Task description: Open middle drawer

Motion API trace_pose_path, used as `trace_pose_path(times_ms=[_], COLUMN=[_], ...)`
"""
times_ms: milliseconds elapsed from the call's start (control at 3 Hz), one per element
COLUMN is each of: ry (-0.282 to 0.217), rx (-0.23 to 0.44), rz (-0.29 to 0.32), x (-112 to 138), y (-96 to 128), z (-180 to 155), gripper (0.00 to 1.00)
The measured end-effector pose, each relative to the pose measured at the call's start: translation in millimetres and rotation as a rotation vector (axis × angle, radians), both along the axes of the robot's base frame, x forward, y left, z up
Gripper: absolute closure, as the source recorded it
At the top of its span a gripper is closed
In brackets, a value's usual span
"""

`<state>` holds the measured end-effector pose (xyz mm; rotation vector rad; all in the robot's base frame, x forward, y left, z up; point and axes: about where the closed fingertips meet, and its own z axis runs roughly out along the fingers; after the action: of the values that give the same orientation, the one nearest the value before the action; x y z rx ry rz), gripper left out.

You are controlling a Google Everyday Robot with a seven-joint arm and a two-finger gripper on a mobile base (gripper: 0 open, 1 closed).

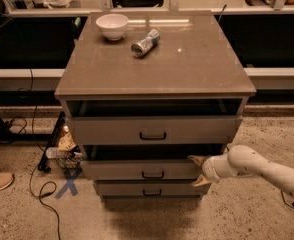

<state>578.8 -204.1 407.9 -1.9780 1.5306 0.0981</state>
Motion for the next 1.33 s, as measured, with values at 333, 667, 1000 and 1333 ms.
trace_pose_path(times_ms=[333,667,1000,1333], ry=[0.000,0.005,0.030,0.049], rx=[0.000,0.002,0.002,0.001], rz=[0.000,0.002,-0.001,-0.006], x=[0,0,2,4], y=[0,2,8,12], z=[0,-2,-11,-18], gripper=[0.00,0.00,0.00,0.19])
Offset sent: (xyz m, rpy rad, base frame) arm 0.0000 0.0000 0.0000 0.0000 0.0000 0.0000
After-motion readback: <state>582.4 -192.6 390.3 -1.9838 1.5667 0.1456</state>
